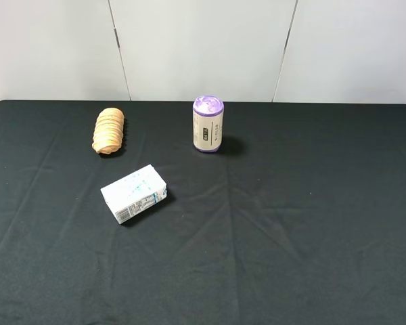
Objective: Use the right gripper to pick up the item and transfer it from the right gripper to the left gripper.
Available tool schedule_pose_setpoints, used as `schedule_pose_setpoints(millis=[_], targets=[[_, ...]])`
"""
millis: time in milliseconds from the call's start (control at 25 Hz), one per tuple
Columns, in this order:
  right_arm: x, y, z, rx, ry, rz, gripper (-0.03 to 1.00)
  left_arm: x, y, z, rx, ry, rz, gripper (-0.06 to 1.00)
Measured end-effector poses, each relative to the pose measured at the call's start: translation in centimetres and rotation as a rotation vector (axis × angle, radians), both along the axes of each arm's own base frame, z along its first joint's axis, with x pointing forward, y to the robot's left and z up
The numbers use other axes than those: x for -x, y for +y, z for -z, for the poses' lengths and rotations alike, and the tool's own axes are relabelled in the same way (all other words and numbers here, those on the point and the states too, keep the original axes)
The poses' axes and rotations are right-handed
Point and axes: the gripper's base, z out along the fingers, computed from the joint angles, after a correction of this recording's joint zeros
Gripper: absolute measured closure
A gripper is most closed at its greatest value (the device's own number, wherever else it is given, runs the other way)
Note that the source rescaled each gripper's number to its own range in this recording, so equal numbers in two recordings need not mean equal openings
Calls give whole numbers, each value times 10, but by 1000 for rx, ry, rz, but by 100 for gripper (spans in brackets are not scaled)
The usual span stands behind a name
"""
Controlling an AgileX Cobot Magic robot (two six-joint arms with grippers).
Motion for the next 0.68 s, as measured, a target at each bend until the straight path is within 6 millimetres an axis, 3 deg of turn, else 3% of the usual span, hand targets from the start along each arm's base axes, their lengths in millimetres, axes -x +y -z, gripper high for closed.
schedule_pose_setpoints(millis=[680], targets=[[0, 0, 0, 0, 0, 0, -3, 0, 0, 0, -1, 0, -1, -2]])
